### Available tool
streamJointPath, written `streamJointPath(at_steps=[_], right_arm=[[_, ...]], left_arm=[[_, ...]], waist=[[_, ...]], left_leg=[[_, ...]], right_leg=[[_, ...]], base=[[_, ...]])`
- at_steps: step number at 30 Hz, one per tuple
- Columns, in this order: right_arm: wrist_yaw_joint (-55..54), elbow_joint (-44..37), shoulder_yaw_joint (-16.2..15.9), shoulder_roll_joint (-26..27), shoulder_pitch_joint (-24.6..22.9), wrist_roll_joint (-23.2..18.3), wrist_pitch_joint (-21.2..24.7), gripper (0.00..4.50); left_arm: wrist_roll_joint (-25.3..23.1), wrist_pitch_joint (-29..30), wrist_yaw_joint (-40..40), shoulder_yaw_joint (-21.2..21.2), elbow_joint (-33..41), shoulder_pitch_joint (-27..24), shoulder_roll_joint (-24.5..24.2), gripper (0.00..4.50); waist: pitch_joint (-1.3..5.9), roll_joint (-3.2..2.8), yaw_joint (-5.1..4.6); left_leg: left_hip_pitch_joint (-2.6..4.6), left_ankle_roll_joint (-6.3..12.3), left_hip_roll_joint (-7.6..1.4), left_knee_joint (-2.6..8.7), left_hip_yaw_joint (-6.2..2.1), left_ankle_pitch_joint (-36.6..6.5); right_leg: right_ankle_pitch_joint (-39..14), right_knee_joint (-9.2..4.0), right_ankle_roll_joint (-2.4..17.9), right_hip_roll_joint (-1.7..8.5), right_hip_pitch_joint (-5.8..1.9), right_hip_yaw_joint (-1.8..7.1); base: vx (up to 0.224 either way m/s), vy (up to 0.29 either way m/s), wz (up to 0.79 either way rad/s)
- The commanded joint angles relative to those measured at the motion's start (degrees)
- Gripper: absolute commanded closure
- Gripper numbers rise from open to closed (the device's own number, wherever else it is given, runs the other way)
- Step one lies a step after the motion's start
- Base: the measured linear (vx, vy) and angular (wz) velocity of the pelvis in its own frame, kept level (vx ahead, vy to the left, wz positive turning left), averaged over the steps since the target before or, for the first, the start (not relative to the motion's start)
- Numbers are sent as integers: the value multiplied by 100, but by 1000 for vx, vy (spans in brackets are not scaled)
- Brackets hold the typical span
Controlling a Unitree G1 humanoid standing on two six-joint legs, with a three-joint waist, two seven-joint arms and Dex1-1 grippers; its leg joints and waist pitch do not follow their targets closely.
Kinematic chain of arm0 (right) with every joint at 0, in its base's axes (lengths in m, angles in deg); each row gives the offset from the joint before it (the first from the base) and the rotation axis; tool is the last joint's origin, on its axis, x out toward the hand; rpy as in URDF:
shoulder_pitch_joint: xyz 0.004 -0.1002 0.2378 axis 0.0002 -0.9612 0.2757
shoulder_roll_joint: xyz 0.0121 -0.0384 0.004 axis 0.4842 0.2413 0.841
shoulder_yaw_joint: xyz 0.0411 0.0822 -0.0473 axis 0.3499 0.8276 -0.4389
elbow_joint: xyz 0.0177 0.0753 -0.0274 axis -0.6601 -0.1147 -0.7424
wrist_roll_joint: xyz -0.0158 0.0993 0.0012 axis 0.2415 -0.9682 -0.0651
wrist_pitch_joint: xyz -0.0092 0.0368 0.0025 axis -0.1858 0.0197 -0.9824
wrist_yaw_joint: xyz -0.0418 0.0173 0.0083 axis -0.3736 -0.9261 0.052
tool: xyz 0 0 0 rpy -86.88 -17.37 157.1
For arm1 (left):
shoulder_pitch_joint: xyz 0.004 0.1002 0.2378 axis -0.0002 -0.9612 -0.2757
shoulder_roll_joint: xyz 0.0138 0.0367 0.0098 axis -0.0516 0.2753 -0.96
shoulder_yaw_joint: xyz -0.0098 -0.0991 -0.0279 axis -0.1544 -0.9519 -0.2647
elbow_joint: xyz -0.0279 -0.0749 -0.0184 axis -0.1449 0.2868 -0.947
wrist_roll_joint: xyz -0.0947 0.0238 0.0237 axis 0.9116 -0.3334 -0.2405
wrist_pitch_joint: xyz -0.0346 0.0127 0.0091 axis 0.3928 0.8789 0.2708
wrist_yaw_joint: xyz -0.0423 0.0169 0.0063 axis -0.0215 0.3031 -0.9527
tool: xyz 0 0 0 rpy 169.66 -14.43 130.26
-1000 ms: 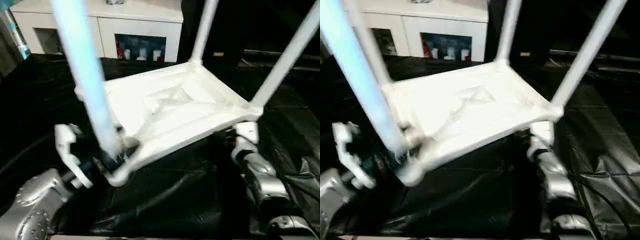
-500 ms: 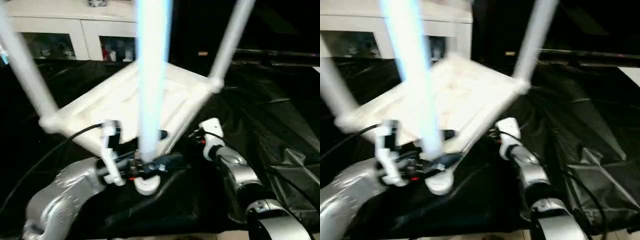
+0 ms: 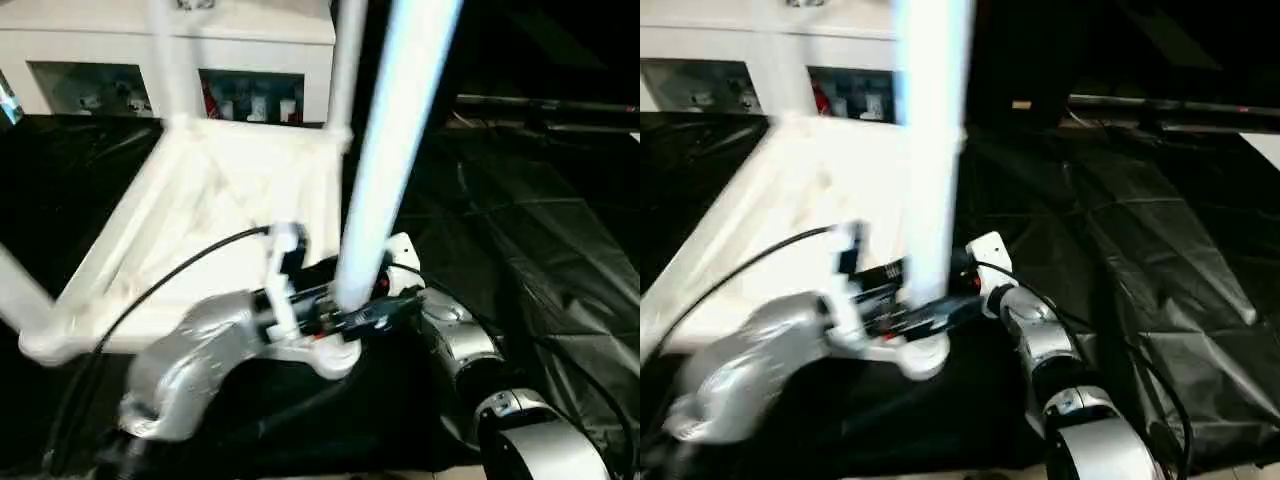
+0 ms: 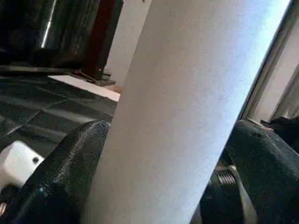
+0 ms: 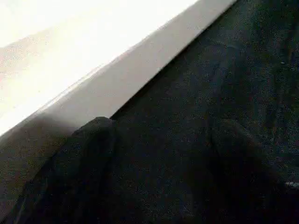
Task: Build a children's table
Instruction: Rotate table base
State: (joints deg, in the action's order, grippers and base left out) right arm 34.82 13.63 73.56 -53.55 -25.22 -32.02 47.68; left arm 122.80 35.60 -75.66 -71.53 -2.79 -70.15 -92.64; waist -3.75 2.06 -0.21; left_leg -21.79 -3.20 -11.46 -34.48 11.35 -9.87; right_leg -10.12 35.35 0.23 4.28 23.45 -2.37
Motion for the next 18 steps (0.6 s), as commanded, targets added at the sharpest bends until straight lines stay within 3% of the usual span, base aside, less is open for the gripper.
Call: streamJointPath(at_steps=[1,4,5,7,9,12,15,18], right_arm=[[303,34,-153,155,95,0,-110,69],[280,43,-168,146,83,34,-151,69],[194,63,-123,117,95,33,-201,69],[124,63,-29,38,116,-9,-244,69],[126,48,27,-23,122,-46,-255,69],[300,-126,246,-365,94,-201,-222,69],[778,-425,246,-813,-19,-220,-231,69],[1003,-548,221,-986,-71,-224,-216,69]], left_arm=[[-187,-158,70,221,-167,195,167,2],[-371,-317,128,275,-352,300,286,2],[-576,-490,231,282,-558,386,339,2],[-857,-726,360,265,-831,484,332,2],[-969,-806,394,265,-907,511,281,2],[-1210,-892,279,272,-963,500,-31,2],[-1438,-949,-34,380,-1019,424,-488,2],[-1549,-1016,-187,422,-1110,418,-643,2]], waist=[[406,-6,65],[411,-9,85],[411,-47,82],[413,-67,102],[423,-62,111],[441,-86,134],[439,-93,208],[417,-100,232]], left_leg=[[75,77,-144,381,-59,-1254],[80,110,-152,381,-63,-1237],[86,103,-154,381,-59,-1273],[97,95,-151,385,-69,-1350],[94,70,-152,389,-80,-1371],[113,78,-164,380,-74,-1338],[122,116,-156,372,-62,-1266],[126,45,-151,383,-57,-1432]], right_leg=[[-1057,-378,1221,276,-273,204],[-1012,-373,1272,287,-284,200],[-1010,-391,1289,281,-272,199],[-1049,-399,1288,276,-276,194],[-1063,-392,1267,284,-301,188],[-924,-371,1346,280,-288,185],[-827,-362,1346,265,-294,182],[-1130,-394,1304,273,-282,187]], base=[[0,0,0],[0,0,0],[0,0,0],[0,0,0],[0,0,0],[0,0,0],[0,0,0],[0,0,0]])
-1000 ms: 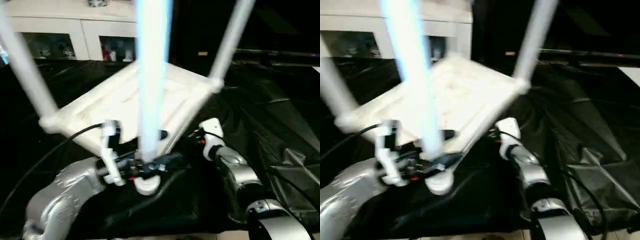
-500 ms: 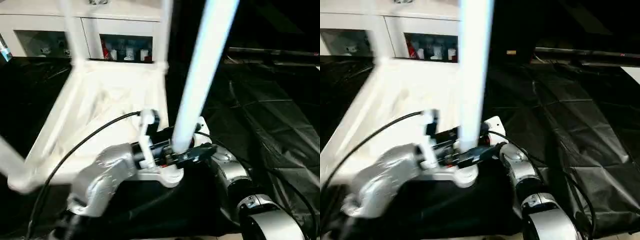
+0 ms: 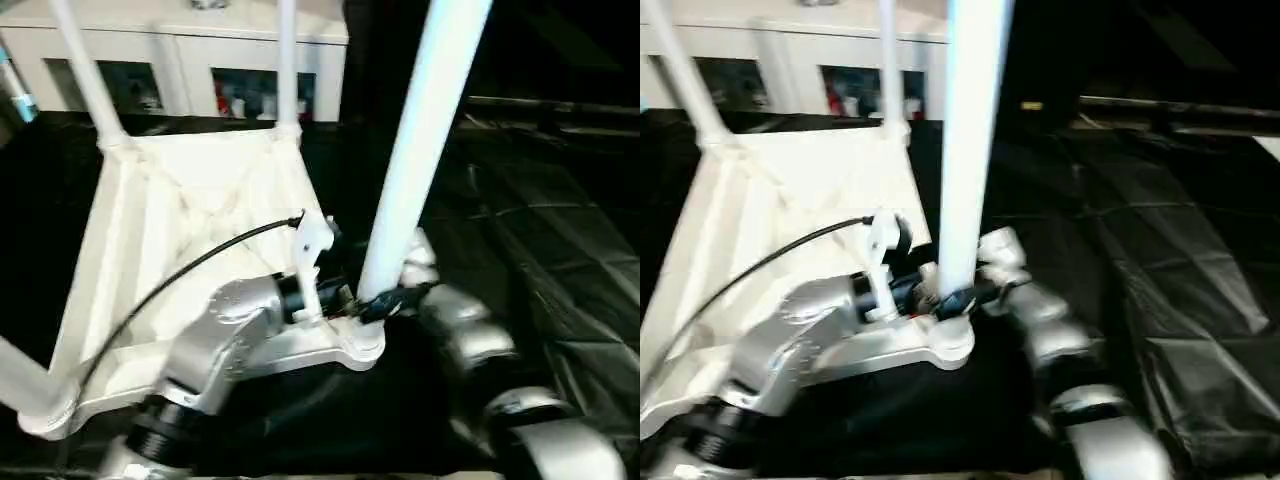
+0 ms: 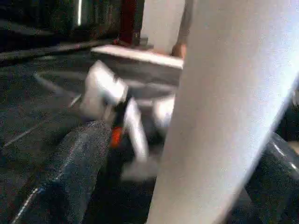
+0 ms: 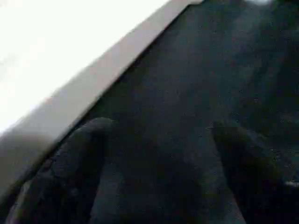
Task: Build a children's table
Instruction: Rotate table base, then rotate leg to tighten
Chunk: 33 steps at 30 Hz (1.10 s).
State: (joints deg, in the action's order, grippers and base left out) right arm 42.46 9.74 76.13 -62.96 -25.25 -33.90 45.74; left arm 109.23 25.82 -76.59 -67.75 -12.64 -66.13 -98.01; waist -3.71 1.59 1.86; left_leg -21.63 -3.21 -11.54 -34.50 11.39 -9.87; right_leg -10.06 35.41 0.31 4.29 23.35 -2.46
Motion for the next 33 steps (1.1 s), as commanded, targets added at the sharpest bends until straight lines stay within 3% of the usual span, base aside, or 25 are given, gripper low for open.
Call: streamJointPath(at_steps=[1,2,3,5,7,8,11,15,23,33], right_arm=[[461,-314,-82,-212,-142,-23,5,69],[703,-497,-148,-392,-238,2,46,69],[921,-648,-205,-552,-320,24,75,69],[1203,-895,-270,-779,-455,44,120,69],[1485,-1177,-294,-969,-592,-63,262,69],[1676,-1399,-300,-1067,-696,-155,366,69],[2341,-2364,-344,-1439,-1160,-474,836,69],[2900,-3246,-438,-1811,-1576,-806,1359,69],[3275,-4442,-364,-2153,-2141,-1240,2060,69],[3258,-5069,-483,-2225,-2497,-1404,2514,69]], left_arm=[[-291,-57,-220,100,-158,-2,-273,2],[-364,-47,-360,159,-158,-31,-452,19],[-423,-20,-475,217,-162,-50,-603,36],[-568,-59,-634,332,-169,-84,-833,39],[-633,-75,-705,400,-190,-104,-964,51],[-722,-122,-697,447,-219,-107,-1020,79],[-1123,-240,-675,636,-353,-148,-1201,87],[-1167,-181,-748,687,-359,-207,-1274,131],[-1227,-67,-818,661,-296,-385,-1414,199],[-1279,-24,-964,658,-209,-580,-1668,278]], waist=[[413,-52,31],[401,-41,28],[396,-95,42],[398,-67,45],[404,-101,39],[399,-106,52],[398,-101,64],[394,-92,88],[362,-100,90],[351,-117,88]], left_leg=[[109,27,-134,385,-70,-1491],[115,16,-137,392,-75,-1627],[148,-11,-140,400,-79,-1767],[136,-6,-131,401,-87,-1742],[132,-9,-131,393,-86,-1732],[137,4,-138,400,-90,-1745],[130,62,-154,417,-105,-1779],[132,87,-149,413,-103,-1783],[148,32,-156,436,-127,-2048],[159,-16,-149,450,-150,-2224]], right_leg=[[-1252,-407,1264,273,-280,191],[-1476,-433,1183,271,-265,194],[-1641,-465,1100,256,-245,190],[-1682,-460,1085,257,-265,195],[-1676,-453,1147,261,-259,197],[-1659,-460,1155,256,-259,195],[-1667,-463,1107,263,-266,198],[-1759,-480,1099,268,-264,198],[-2299,-543,964,282,-217,191],[-2766,-598,751,291,-181,184]], base=[[0,0,0],[0,0,0],[0,0,0],[0,0,0],[0,0,0],[0,0,0],[0,0,0],[0,0,0],[0,0,0],[0,0,0]])
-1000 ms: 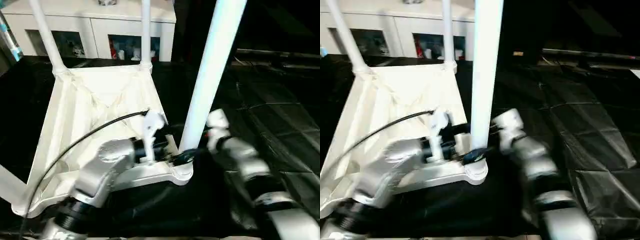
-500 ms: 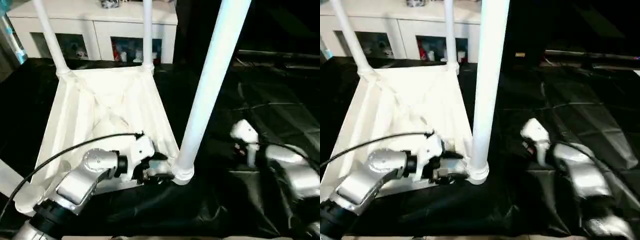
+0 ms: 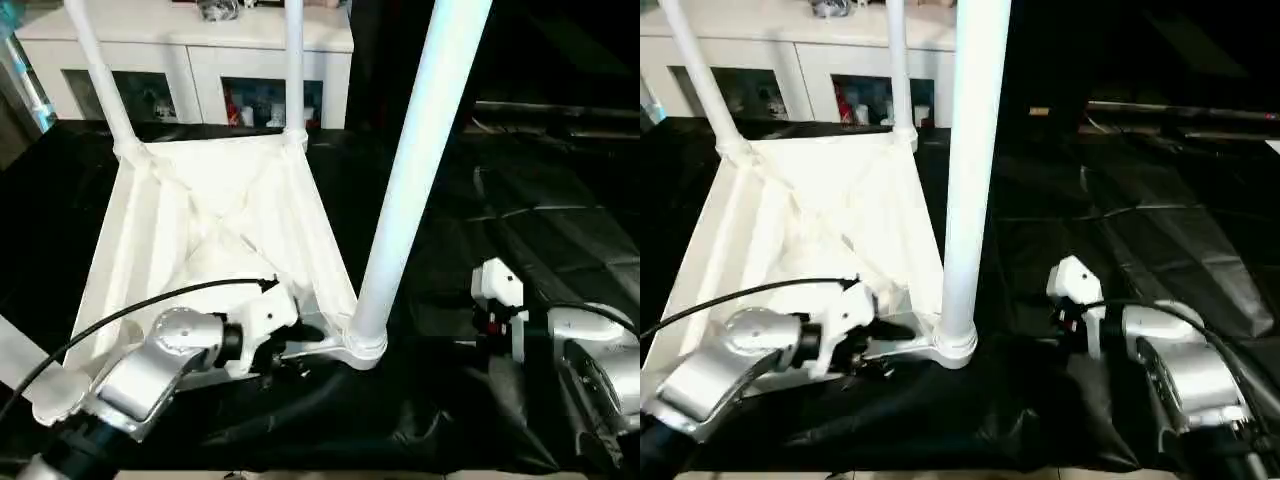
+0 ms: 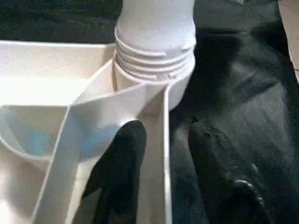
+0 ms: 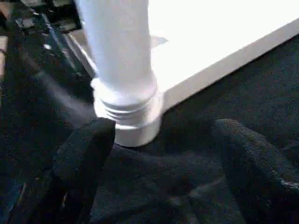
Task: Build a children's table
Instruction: Rotate leg to tighten
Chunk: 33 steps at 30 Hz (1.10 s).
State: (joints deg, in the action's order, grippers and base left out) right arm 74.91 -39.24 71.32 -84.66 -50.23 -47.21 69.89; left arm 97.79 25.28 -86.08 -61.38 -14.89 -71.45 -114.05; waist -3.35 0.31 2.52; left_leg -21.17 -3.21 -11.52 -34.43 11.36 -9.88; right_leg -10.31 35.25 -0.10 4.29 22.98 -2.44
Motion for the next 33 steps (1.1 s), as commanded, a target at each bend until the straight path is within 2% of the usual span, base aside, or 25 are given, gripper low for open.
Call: streamJointPath(at_steps=[1,10,12,14,17,20,21,23,26,29,30,31,32,33], right_arm=[[2,-227,-16,-61,-23,-91,138,69],[-47,-397,-107,-54,-47,-94,249,69],[-36,-389,-107,-60,-36,-91,250,69],[-38,-402,-129,-65,-36,-77,243,69],[-66,-398,-170,-57,-26,-55,213,69],[-144,-334,-199,50,24,-88,315,52],[-197,-323,-257,122,42,-65,335,36],[-198,-341,-299,160,38,-68,356,25],[-345,-301,-360,337,80,-30,326,6],[-684,-123,-463,504,188,238,118,6],[-778,-68,-498,556,231,313,85,6],[-830,-17,-512,605,268,340,78,6],[-861,29,-525,648,303,364,71,6],[-885,77,-542,693,341,386,64,6]], left_arm=[[-154,18,-2,28,6,-54,-73,292],[-333,-139,38,15,-280,87,-70,363],[-349,-149,17,17,-313,132,-73,399],[-382,-163,-44,14,-349,171,-93,401],[-421,-179,-119,31,-392,213,-122,441],[-475,-177,-189,100,-450,247,-141,449],[-520,-177,-202,139,-475,257,-150,450],[-535,-186,-199,145,-500,264,-139,450],[-587,-204,-194,165,-573,296,-110,450],[-638,-202,-222,165,-623,333,-88,450],[-644,-194,-239,164,-626,343,-94,450],[-645,-183,-254,167,-629,355,-96,450],[-647,-174,-273,170,-633,368,-96,450],[-648,-168,-295,173,-641,385,-95,450]], waist=[[317,14,23],[295,14,-3],[287,18,-14],[281,19,-28],[275,20,-53],[273,2,-72],[278,-41,-87],[273,-63,-112],[272,-66,-113],[255,-70,-123],[244,-103,-121],[241,-88,-129],[228,-99,-142],[209,-114,-168]], left_leg=[[119,-19,-150,438,-144,-2218],[131,-72,-125,437,-179,-2428],[136,-82,-118,434,-185,-2504],[144,-90,-114,431,-196,-2566],[164,-100,-94,415,-211,-2661],[159,-106,-91,427,-238,-2731],[153,-113,-108,463,-276,-2830],[132,-140,-129,512,-323,-3042],[192,-168,-125,523,-330,-3221],[242,-198,-102,498,-331,-3329],[265,-211,-97,493,-334,-3412],[276,-207,-90,486,-334,-3446],[282,-204,-78,486,-349,-3513],[307,-196,-77,487,-364,-3667]], right_leg=[[-2763,-588,780,293,-135,184],[-3438,-681,475,304,-94,140],[-3589,-704,413,306,-84,125],[-3725,-726,357,311,-73,110],[-3957,-773,253,315,-54,80],[-3989,-789,234,319,-64,51],[-3810,-784,318,327,-103,15],[-3592,-779,387,329,-154,-46],[-3396,-812,478,340,-138,-69],[-3636,-862,408,343,-100,-95],[-3706,-884,369,341,-85,-107],[-3758,-898,344,336,-78,-123],[-3855,-917,286,331,-85,-160],[-3945,-956,203,312,-92,-238]], base=[[0,0,0],[0,0,0],[0,0,0],[0,0,0],[0,0,0],[0,0,0],[0,0,0],[0,0,0],[0,0,0],[0,0,0],[0,0,0],[0,0,0],[0,0,0],[0,0,0]])
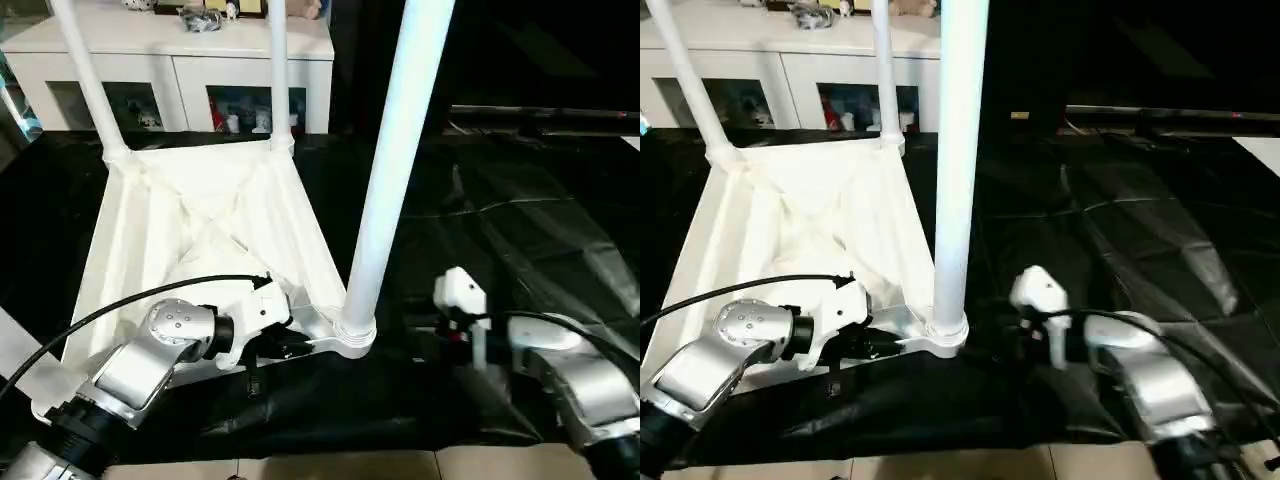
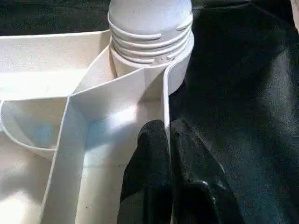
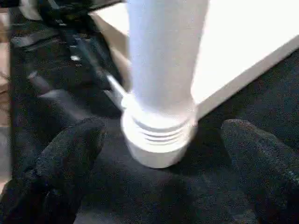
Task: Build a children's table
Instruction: Rotate leg to tighten
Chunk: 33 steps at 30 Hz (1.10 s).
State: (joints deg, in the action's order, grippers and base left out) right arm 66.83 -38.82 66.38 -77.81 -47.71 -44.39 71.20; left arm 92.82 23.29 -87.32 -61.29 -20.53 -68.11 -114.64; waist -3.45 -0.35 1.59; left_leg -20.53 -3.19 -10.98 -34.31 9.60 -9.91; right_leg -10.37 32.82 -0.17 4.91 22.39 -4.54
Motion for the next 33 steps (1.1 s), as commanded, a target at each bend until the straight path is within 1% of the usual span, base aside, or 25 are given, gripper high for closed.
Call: streamJointPath(at_steps=[1,2,3,4,5,6,7,8,9,10,11,12,13,14,15,18,19,21,24,25,26,29,30,31,33], right_arm=[[-77,35,-48,8,89,104,-66,6],[-97,59,-67,24,108,122,-78,6],[-151,123,-114,64,152,175,-105,6],[-154,127,-117,66,154,179,-107,6],[-184,183,-146,95,186,219,-143,6],[-222,308,-192,162,256,262,-220,6],[-224,315,-195,166,260,264,-225,6],[-236,348,-213,190,283,274,-249,6],[-194,403,-276,257,348,284,-295,6],[-197,440,-306,280,382,304,-323,6],[-198,483,-328,299,414,319,-351,6],[-204,513,-336,311,433,336,-371,6],[-210,569,-347,331,472,356,-407,6],[-211,579,-349,335,479,359,-414,6],[-190,687,-365,376,570,360,-460,6],[-144,751,-398,380,617,375,-505,6],[-112,790,-422,381,638,389,-537,6],[-75,890,-468,397,689,409,-591,6],[-57,968,-514,412,727,435,-640,6],[-58,1057,-540,440,767,451,-685,31],[-69,1155,-554,480,815,466,-738,31],[-63,1252,-550,544,870,463,-766,44],[-40,1276,-548,561,885,458,-768,73],[-25,1291,-548,571,894,456,-770,73],[12,1337,-566,579,917,454,-785,91]], left_arm=[[-150,31,-171,163,-78,51,-37,450],[-151,33,-176,163,-83,63,-32,450],[-151,35,-186,160,-94,88,-26,450],[-151,35,-186,160,-95,89,-26,450],[-151,31,-196,159,-105,104,-24,450],[-158,25,-207,161,-131,138,-8,450],[-158,25,-208,161,-133,140,-7,450],[-160,22,-214,157,-139,147,-6,450],[-173,6,-225,155,-185,178,8,450],[-183,2,-230,156,-204,191,17,450],[-191,0,-232,158,-219,203,27,450],[-196,-1,-237,160,-229,210,34,450],[-201,-4,-242,159,-241,218,43,450],[-201,-4,-243,159,-243,219,45,450],[-210,-13,-252,154,-260,228,59,450],[-226,-17,-259,138,-270,227,71,450],[-240,-22,-262,131,-281,229,79,450],[-248,-23,-273,122,-298,236,85,450],[-254,-27,-270,115,-302,238,87,450],[-260,-31,-268,107,-310,243,92,450],[-264,-31,-269,97,-312,245,92,450],[-266,-34,-276,80,-314,241,86,450],[-270,-40,-278,74,-316,237,82,450],[-272,-43,-279,70,-318,235,80,450],[-275,-44,-278,63,-315,230,73,450]], waist=[[200,-71,-86],[136,-149,-141],[128,-288,-93],[156,-334,68],[142,-367,260],[233,-61,174],[243,152,256],[279,191,262],[362,78,454],[319,37,427],[360,-19,408],[366,-17,379],[344,-39,346],[327,-28,330],[322,-40,295],[324,-47,290],[318,-15,299],[329,-18,301],[324,-20,296],[315,20,299],[315,0,310],[319,3,306],[312,2,301],[310,-1,302],[306,6,302]], left_leg=[[270,-197,-143,486,-196,-3803],[382,-209,-200,550,-218,-4321],[60,-298,-427,947,-279,-4998],[-300,-402,-542,1208,-278,-5365],[-352,-453,-509,1317,-98,-5576],[90,-250,-352,1110,30,-4814],[503,-306,-5,33,-26,-2978],[348,-121,9,-163,-64,-2013],[-94,-5,-162,311,-148,-640],[-117,-42,-183,407,-135,-721],[-41,-119,-189,420,-85,-1103],[-47,-132,-183,420,-82,-1225],[-61,-166,-179,454,-85,-1502],[-42,-170,-179,462,-80,-1670],[-21,-170,-174,475,-82,-1944],[-11,-149,-190,491,-76,-1948],[-3,-124,-194,494,-67,-1922],[-12,-88,-197,496,-57,-1816],[-18,-66,-199,500,-49,-1750],[-11,-50,-198,502,-38,-1795],[-8,-56,-200,502,-45,-1790],[-13,-58,-205,515,-45,-1743],[-17,-60,-206,522,-46,-1757],[-8,-71,-206,522,-45,-1814],[-9,-83,-206,526,-47,-1841]], right_leg=[[-3969,-746,168,237,-37,-85],[-3848,-856,81,149,-58,-355],[-2718,-209,265,86,-501,-393],[-1626,579,418,103,-798,-234],[-1037,638,465,38,-706,-224],[-1797,581,355,79,-399,167],[-4783,-537,268,639,255,374],[-5292,-619,187,796,156,531],[-3949,-321,327,591,-287,471],[-3290,-246,446,420,-206,396],[-2412,-162,686,296,-154,364],[-2120,-132,808,290,-169,366],[-1886,-108,965,255,-182,356],[-1932,-119,993,249,-171,352],[-2165,-150,1011,276,-186,350],[-2118,-186,1009,286,-188,366],[-2080,-183,1009,285,-181,376],[-1950,-180,1033,294,-199,382],[-1834,-180,1065,294,-204,379],[-1980,-205,1015,297,-201,379],[-2110,-208,984,314,-197,382],[-2091,-219,956,304,-198,379],[-2100,-218,959,304,-196,379],[-2164,-227,952,306,-189,379],[-2234,-232,929,309,-189,382]], base=[[0,0,0],[0,0,0],[0,0,0],[-67,1,8],[-67,1,8],[12,-85,9],[63,-129,-7],[63,-129,-7],[64,-82,-13],[71,-35,-9],[71,-35,-9],[0,0,0],[0,0,0],[0,0,0],[0,0,0],[0,0,0],[0,0,0],[0,0,0],[0,0,0],[0,0,0],[0,0,0],[0,0,0],[0,0,0],[0,0,0],[0,0,0]])
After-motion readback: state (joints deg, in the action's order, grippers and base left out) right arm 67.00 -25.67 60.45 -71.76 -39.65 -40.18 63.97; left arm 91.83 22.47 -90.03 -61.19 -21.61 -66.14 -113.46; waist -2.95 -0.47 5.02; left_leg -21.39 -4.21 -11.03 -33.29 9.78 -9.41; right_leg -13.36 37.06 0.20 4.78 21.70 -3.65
